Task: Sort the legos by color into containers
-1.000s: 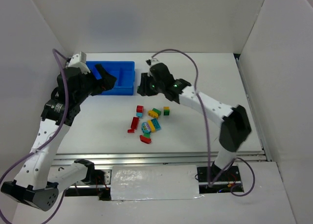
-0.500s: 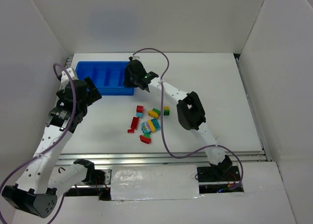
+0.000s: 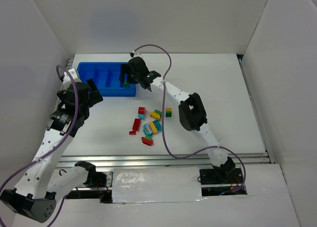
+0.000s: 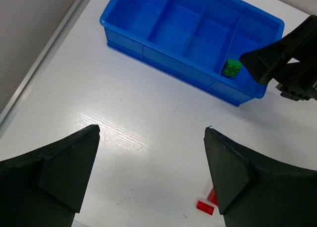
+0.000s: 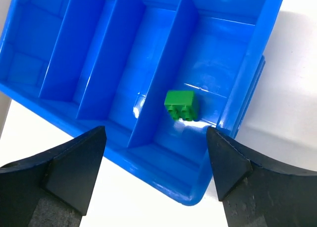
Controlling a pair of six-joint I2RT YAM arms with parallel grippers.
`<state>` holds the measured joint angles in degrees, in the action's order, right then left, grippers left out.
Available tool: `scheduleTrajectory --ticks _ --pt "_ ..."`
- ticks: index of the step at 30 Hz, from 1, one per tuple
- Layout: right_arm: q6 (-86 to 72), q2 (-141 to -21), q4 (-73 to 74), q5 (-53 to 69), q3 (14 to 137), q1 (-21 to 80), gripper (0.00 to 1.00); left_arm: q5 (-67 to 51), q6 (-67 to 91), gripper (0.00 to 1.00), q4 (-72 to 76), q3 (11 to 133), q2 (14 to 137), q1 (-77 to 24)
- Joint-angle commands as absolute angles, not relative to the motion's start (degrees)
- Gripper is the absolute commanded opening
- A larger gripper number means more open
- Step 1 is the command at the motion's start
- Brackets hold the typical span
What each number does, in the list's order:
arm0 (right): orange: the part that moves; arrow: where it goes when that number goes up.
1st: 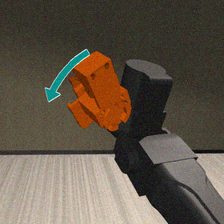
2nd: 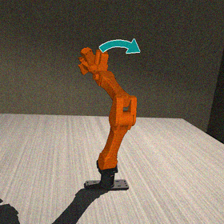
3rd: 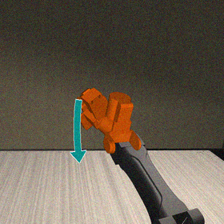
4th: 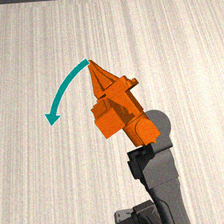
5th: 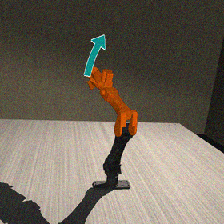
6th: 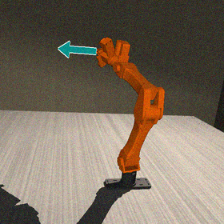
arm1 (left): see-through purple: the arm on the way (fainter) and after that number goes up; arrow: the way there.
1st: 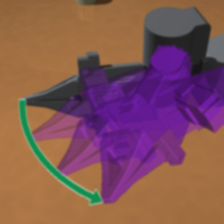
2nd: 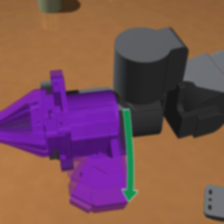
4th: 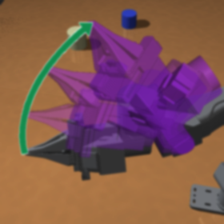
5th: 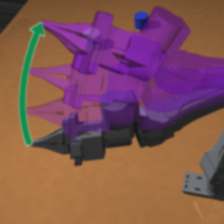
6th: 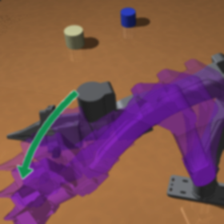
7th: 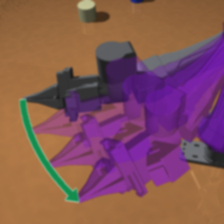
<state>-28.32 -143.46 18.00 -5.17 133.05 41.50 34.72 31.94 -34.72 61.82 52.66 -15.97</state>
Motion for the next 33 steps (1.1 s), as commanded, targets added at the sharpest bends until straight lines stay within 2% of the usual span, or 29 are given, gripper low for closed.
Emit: scheduleTrajectory --ticks 1,5,9,12,14,21,33 --pt "-26.19 -137.21 16.52 -6.15 134.13 40.61 0.89 36.65 30.94 1.00 -32.78 62.05 52.12 -16.26" --pt "-25.58 -124.75 17.93 -6.59 120.80 38.06 0.89 37.35 31.38 1.00 -33.22 62.05 51.68 -16.17" --pt "-22.24 -110.87 23.53 -13.26 101.49 37.44 0.87 36.66 31.47 1.00 -33.40 62.49 51.94 -16.26" --pt "-23.81 -104.45 26.27 -16.61 89.62 37.18 0.86 35.86 31.38 1.00 -33.49 62.67 52.56 -16.35" --pt "-24.34 -101.01 25.49 -17.75 81.96 36.65 0.81 35.42 31.38 0.99 -33.57 62.67 52.56 -16.35" --pt "-23.73 -102.13 27.86 -14.95 78.49 34.37 0.65 33.49 30.76 0.99 -33.13 62.49 52.73 -16.35" --pt "-24.17 -104.77 27.60 -8.53 75.15 33.66 0.62 31.64 30.06 0.99 -32.87 62.58 54.23 -16.35"
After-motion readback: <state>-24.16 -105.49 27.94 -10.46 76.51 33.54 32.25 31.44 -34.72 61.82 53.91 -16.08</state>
